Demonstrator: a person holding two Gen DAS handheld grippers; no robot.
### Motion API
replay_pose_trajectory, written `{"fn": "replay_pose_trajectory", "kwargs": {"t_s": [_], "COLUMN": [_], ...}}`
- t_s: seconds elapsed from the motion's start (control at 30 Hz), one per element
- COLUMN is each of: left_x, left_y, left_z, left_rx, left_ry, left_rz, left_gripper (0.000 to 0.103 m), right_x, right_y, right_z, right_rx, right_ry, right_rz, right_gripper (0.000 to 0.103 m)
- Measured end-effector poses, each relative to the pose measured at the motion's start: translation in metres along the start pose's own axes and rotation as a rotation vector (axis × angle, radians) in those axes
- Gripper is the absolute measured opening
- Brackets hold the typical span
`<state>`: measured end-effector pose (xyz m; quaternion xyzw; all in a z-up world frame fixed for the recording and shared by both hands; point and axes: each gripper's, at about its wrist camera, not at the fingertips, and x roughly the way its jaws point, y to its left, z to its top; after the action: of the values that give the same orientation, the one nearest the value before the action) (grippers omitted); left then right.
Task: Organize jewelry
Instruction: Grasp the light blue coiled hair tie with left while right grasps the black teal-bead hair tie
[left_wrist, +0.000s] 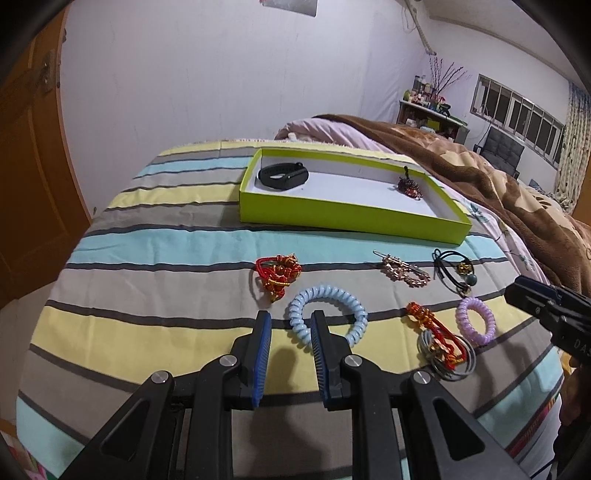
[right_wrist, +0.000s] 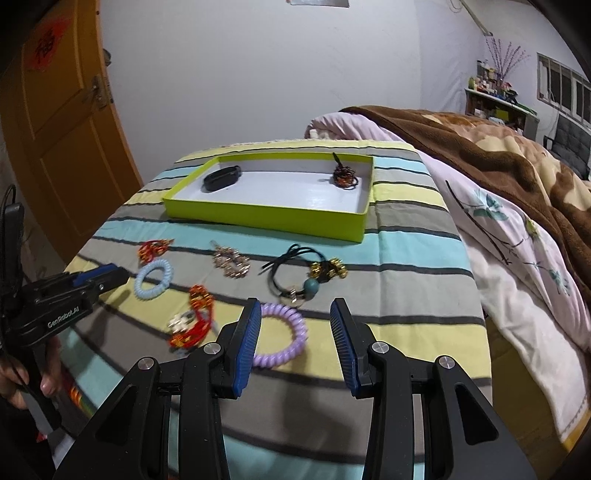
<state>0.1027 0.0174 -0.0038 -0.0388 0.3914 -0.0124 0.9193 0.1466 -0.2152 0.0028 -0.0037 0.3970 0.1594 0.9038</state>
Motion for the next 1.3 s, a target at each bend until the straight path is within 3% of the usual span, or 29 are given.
{"fn": "replay_pose_trajectory", "kwargs": {"t_s": [0.27,0.53,0.6,0.7,0.83,1.03,1.17,1.3], "left_x": [0.020,0.028,0.028,0.029,0.029,0.029,0.027,0.026], "left_y": [-0.008,-0.016,-0.018,-0.018,-0.020,-0.020,-0.019,-0.018], "left_z": [0.003,0.003,0.003,0.003,0.003,0.003,0.002,0.002], "left_rx": [0.019,0.059,0.068,0.075,0.079,0.079,0.083,0.078], "left_ry": [0.046,0.047,0.047,0.046,0.047,0.046,0.046,0.046], "left_rz": [0.014,0.035,0.043,0.048,0.052,0.050,0.054,0.050], "left_gripper": [0.021,0.021,0.021,0.021,0.021,0.021,0.010,0.009], "right_x": [0.034,0.060,0.061,0.058,0.058,0.054,0.047,0.040], "right_y": [-0.022,-0.022,-0.019,-0.017,-0.009,-0.006,-0.007,-0.010], "right_z": [0.017,0.026,0.026,0.024,0.020,0.018,0.016,0.015], "right_rx": [0.085,0.072,0.059,0.049,0.024,0.015,0.025,0.045], "right_ry": [0.063,0.118,0.123,0.122,0.135,0.123,0.110,0.089], "right_rz": [0.014,0.000,-0.012,-0.024,-0.032,-0.029,-0.013,0.006], "right_gripper": [0.040,0.038,0.030,0.030,0.016,0.012,0.012,0.012]}}
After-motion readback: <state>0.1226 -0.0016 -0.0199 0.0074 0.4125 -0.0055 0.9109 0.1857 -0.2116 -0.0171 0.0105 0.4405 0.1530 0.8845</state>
